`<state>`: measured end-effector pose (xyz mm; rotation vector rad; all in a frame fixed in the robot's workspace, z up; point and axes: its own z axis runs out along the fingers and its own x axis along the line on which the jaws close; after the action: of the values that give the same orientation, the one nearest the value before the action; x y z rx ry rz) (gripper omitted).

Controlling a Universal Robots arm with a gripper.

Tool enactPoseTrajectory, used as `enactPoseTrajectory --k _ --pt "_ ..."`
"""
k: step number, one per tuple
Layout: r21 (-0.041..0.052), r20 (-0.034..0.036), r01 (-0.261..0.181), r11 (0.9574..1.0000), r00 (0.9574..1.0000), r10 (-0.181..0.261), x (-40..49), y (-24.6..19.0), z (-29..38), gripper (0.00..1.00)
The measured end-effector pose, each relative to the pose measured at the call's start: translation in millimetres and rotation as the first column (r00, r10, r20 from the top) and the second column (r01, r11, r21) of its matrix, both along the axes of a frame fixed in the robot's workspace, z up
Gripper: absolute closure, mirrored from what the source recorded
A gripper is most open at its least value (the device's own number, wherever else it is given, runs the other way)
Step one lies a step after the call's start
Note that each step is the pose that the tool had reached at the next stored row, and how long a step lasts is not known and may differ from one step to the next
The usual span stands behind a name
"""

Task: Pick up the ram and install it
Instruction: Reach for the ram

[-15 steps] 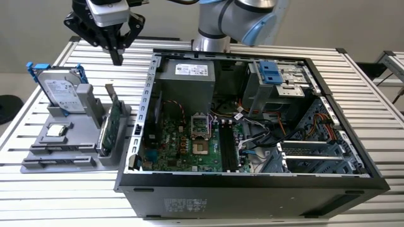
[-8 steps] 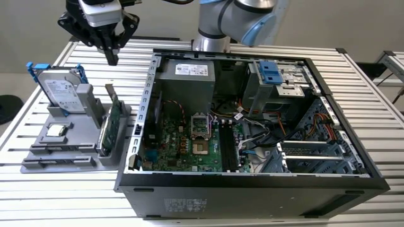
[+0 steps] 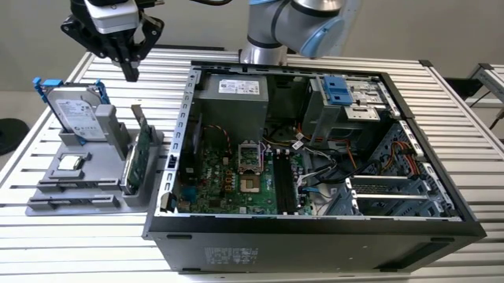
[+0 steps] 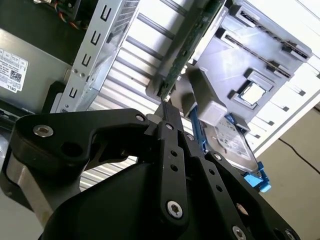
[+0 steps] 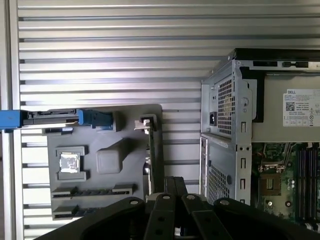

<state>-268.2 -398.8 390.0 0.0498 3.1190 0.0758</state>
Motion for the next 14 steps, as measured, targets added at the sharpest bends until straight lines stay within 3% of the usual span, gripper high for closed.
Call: enactPoseTrajectory --k 14 --pt "0.0 -0.007 -0.003 1.0 1.0 0.003 -23.4 0.0 -1.8 1.0"
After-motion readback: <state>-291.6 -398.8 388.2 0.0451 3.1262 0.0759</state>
